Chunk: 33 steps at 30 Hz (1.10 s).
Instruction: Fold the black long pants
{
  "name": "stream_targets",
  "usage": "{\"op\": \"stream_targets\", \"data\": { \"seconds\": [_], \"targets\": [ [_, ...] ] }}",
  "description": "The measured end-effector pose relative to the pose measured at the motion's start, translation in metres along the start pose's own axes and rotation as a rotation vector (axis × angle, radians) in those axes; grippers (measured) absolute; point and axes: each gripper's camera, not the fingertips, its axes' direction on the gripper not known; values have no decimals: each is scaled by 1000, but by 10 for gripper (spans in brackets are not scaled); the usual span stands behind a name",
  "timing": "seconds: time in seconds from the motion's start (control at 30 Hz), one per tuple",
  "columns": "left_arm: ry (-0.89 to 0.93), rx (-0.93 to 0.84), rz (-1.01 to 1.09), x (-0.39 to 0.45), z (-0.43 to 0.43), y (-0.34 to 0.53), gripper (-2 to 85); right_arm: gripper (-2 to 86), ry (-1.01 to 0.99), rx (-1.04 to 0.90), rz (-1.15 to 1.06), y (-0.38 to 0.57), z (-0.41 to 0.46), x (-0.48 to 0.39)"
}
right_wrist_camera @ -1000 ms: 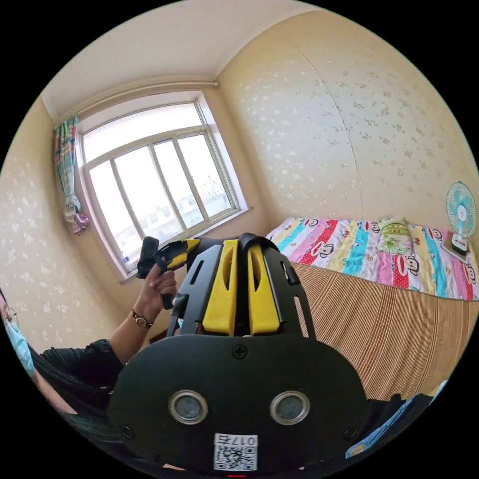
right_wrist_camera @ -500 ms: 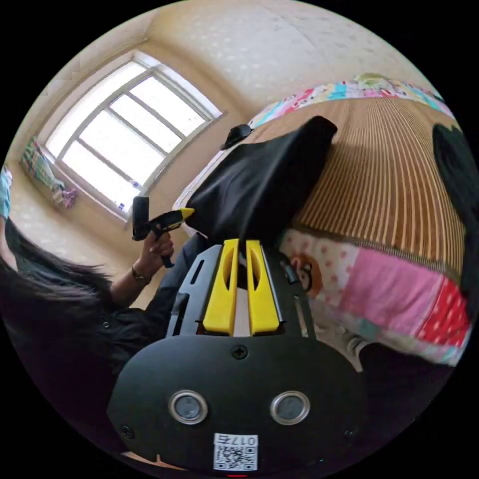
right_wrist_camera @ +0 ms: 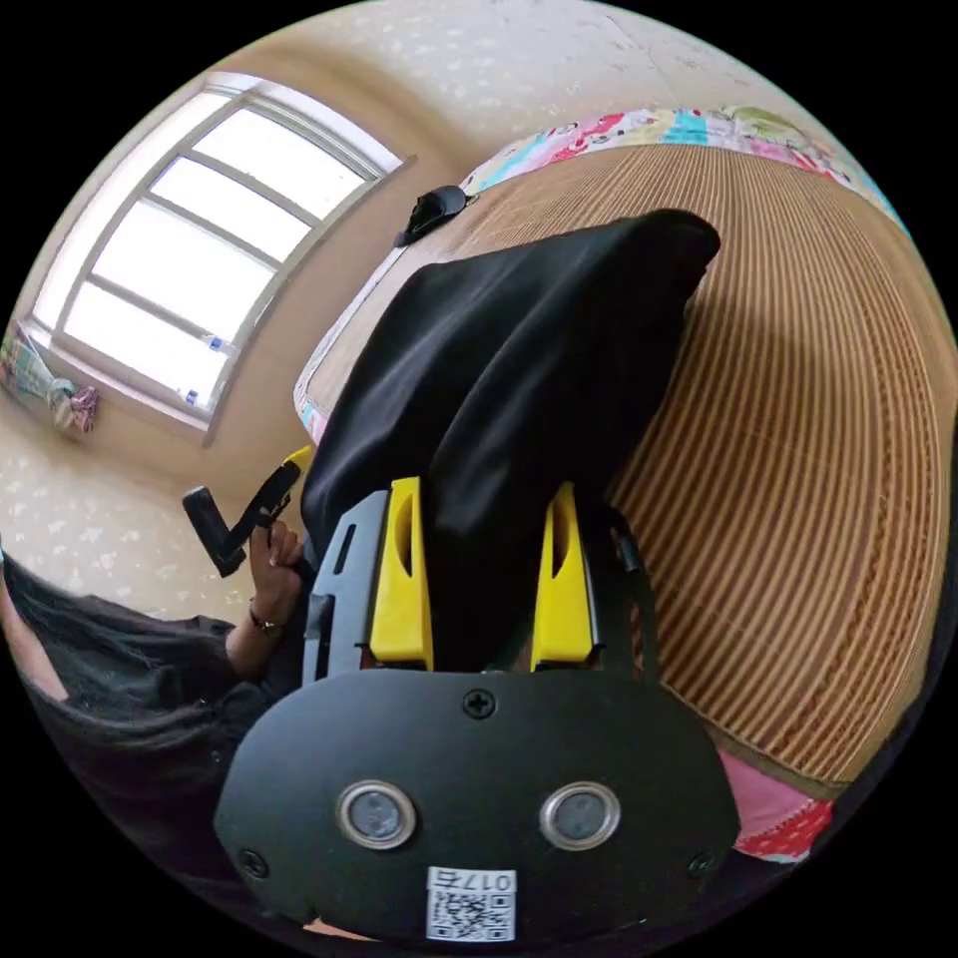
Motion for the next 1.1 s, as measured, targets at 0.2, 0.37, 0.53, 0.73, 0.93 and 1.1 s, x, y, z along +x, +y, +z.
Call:
{"op": "stream_targets", "data": {
  "seconds": [0.2, 0.37, 0.53, 0.73, 0.93, 1.1],
  "targets": [
    [78, 68, -113, -43, -1, 8, 25, 146, 29, -24, -62, -81, 83, -32],
    [16, 234, -167, -72, -31, 23, -6, 140, 53, 6, -84, -180, 203, -98],
    [57, 155, -173, -89, -16, 20, -6, 139, 108, -74, -216, -288, 332, -188],
    [21, 110, -117, -92, -3, 21, 45, 130, -113, -96, -208, -302, 328, -214],
    [47, -24, -22, -73, 27, 8, 147, 204, 307, 99, -231, -159, 185, -105],
    [-37, -66, 186, -14, 80, -47, 188, 265, 597, 229, 41, -48, 54, 1]
  ]
}}
